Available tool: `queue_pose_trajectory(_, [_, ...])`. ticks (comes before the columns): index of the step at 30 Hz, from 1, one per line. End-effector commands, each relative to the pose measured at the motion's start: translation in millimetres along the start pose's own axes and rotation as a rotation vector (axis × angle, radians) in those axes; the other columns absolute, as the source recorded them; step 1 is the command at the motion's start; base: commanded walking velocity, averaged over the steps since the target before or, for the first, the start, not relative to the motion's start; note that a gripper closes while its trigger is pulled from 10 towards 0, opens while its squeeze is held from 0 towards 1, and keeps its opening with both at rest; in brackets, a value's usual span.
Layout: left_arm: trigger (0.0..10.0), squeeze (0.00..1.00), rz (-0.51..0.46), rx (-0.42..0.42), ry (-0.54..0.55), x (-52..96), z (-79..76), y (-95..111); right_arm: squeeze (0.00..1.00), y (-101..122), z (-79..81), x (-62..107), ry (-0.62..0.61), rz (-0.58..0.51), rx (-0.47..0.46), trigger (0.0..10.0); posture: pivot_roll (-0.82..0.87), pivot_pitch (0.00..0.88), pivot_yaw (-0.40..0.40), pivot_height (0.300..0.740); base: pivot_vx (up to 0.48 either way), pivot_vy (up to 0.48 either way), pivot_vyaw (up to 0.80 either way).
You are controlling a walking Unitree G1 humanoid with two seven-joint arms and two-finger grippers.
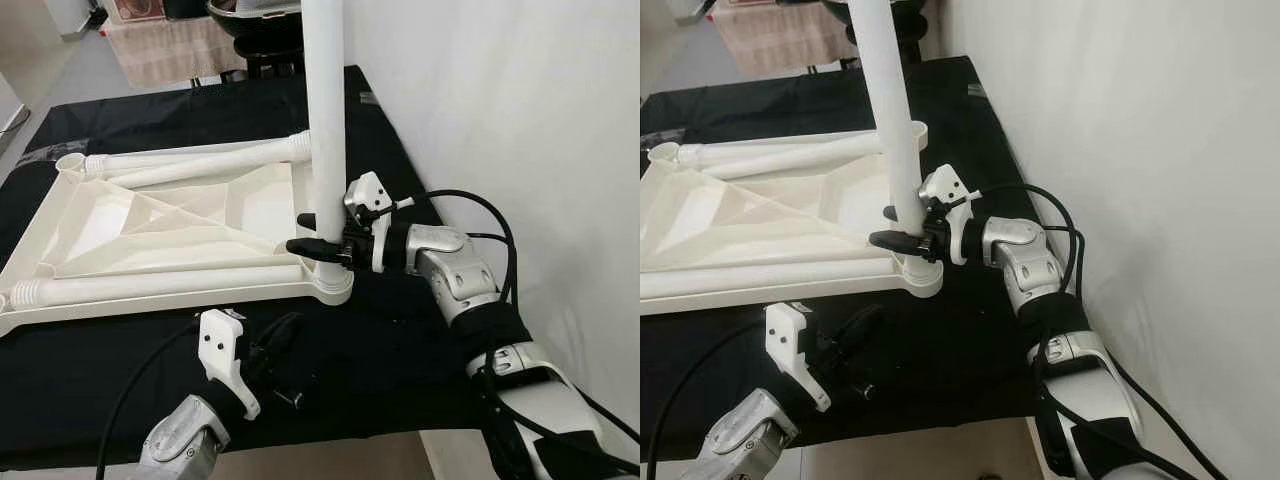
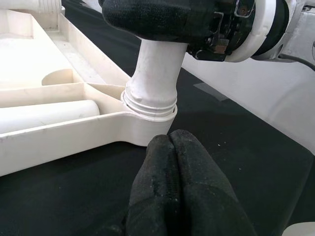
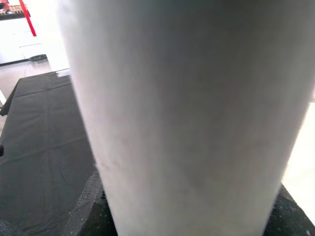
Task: Building children table
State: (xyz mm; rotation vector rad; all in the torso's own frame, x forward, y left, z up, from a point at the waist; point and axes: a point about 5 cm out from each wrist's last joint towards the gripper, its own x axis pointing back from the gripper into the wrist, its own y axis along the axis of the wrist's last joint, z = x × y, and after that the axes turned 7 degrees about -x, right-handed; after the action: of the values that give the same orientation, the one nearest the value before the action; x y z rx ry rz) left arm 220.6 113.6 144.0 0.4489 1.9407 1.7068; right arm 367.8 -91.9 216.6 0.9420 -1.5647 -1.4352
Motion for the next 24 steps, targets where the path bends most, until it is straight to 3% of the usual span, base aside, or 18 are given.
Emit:
queue_pose_trajectory(1, [10.0,0.0,0.013,-0.001,0.001,2.0,-1.0,-1,0.0,-8,-0.4,-0.4,-0.059,0.012,-0.024,0.0,-0.02,0.206,0.017,0.74,0.0,0.0,0.0])
queue_pose_trajectory(3, [10.0,0.0,0.014,-0.001,0.001,2.0,-1.0,-1,0.0,-12,-3.0,2.7,-0.126,0.016,-0.031,0.0,-0.02,0.206,0.017,0.74,0.0,0.0,0.0])
queue_pose_trajectory(4, [10.0,0.0,0.014,-0.001,0.001,2.0,-0.5,-1,0.0,-21,-2.2,6.0,-0.261,-0.001,-0.08,0.0,-0.02,0.202,0.007,0.74,0.0,0.0,0.0])
queue_pose_trajectory(5, [10.0,0.0,0.014,-0.001,0.001,2.0,-0.5,-1,0.0,-21,-2.2,6.0,-0.261,-0.001,-0.08,0.0,-0.02,0.202,0.007,0.74,0.0,0.0,0.0])
queue_pose_trajectory(7, [10.0,0.0,0.016,-0.006,0.002,2.0,2.8,-1,0.0,-61,24.6,17.5,-0.706,0.057,-0.124,0.0,-0.03,0.204,0.02,0.74,0.0,0.0,0.0])
queue_pose_trajectory(8, [10.0,0.0,0.017,-0.008,0.002,1.9,3.8,-1,0.0,-69,34.6,24.1,-0.836,0.066,-0.12,0.0,-0.03,0.204,0.02,0.74,0.0,0.0,0.0])
queue_pose_trajectory(13, [10.0,0.0,0.019,-0.009,0.003,1.7,5.5,-2,0.0,-68,38.7,23.0,-0.87,0.05,-0.101,0.0,-0.03,0.185,0.032,0.74,0.0,0.0,0.0])
queue_pose_trajectory(18, [10.0,0.0,0.024,-0.008,0.0,0.6,6.6,-4,0.0,-68,33.6,13.3,-0.79,0.065,-0.094,0.0,-0.03,0.171,0.03,0.74,0.0,0.0,0.0])
queue_pose_trajectory(19, [10.0,0.0,0.024,-0.009,0.003,0.4,7.0,-4,0.0,-67,33.3,8.2,-0.753,0.063,-0.104,10.0,-0.03,0.167,0.03,0.74,0.0,0.0,0.0])
queue_pose_trajectory(21, [10.0,0.0,0.024,-0.01,0.006,0.3,7.2,-5,0.0,-64,32.6,4.7,-0.718,0.049,-0.117,10.0,-0.03,0.159,0.028,0.74,0.0,0.0,0.0])
queue_pose_trajectory(22, [10.0,0.0,0.023,-0.011,0.007,0.2,7.2,-5,1.0,-59,33.3,2.1,-0.682,0.031,-0.121,10.0,-0.03,0.158,0.028,0.74,0.0,0.0,0.0])
queue_pose_trajectory(24, [10.0,0.0,0.023,-0.01,0.008,0.1,6.9,-5,1.0,-53,31.3,0.8,-0.645,0.014,-0.114,10.0,-0.03,0.157,0.027,0.74,0.0,0.0,0.0])
